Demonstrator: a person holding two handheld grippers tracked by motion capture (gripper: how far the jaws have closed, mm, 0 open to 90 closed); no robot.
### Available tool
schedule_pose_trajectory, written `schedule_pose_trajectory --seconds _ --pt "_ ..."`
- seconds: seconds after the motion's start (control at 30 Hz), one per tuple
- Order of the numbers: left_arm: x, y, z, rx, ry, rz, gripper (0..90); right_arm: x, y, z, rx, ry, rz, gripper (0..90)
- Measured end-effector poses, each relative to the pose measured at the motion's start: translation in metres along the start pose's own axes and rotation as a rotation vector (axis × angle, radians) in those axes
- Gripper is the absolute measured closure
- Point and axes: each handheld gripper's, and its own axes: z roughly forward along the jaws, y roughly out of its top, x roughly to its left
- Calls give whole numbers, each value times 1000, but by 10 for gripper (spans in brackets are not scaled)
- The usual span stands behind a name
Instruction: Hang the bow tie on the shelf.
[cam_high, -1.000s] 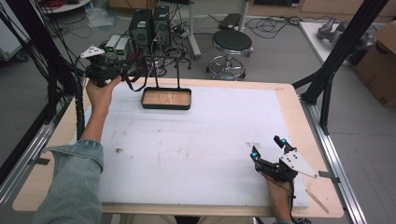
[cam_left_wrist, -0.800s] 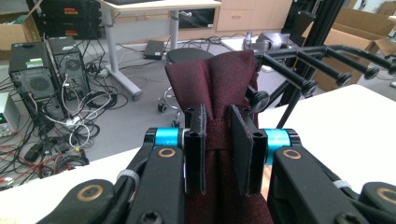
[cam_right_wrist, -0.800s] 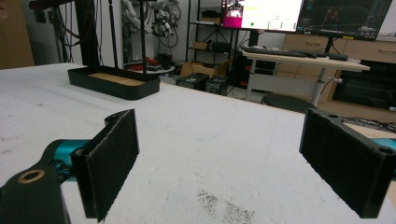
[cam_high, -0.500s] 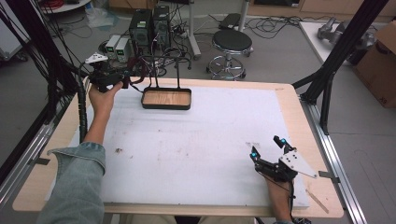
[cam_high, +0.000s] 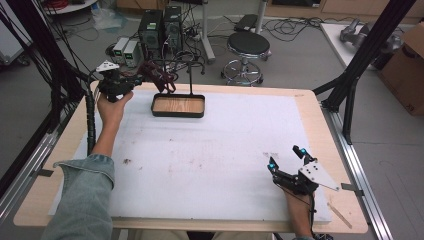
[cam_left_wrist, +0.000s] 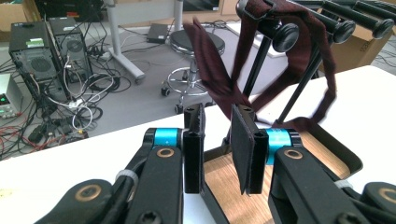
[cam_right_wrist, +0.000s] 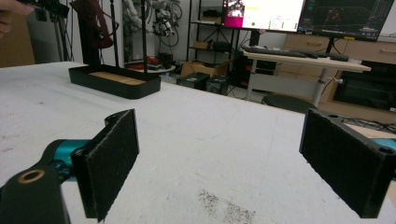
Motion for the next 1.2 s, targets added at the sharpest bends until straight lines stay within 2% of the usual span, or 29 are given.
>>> schedule_pose_trajectory --seconds 0.07,0.2,0.23,0.4,0.63,0.8,1.1,1.2 --pt "0 1 -1 -3 2 4 715 0 0 0 3 1 1 111" --pt "1 2 -6 -22 -5 0 595 0 0 0 0 1 1 111" --pt "2 2 -11 -41 -16 4 594 0 0 0 0 1 0 111" --pt "6 2 -22 -71 -31 8 544 0 0 0 2 1 3 111" --pt "8 6 -44 -122 -48 19 519 0 0 0 3 -2 -3 111" --pt "6 8 -60 -153 -55 41 497 0 0 0 2 -3 -4 111" --pt "-2 7 -85 -206 -113 69 437 0 0 0 0 -2 0 111" --pt "-6 4 -94 -224 -137 76 383 0 0 0 2 -3 -1 111"
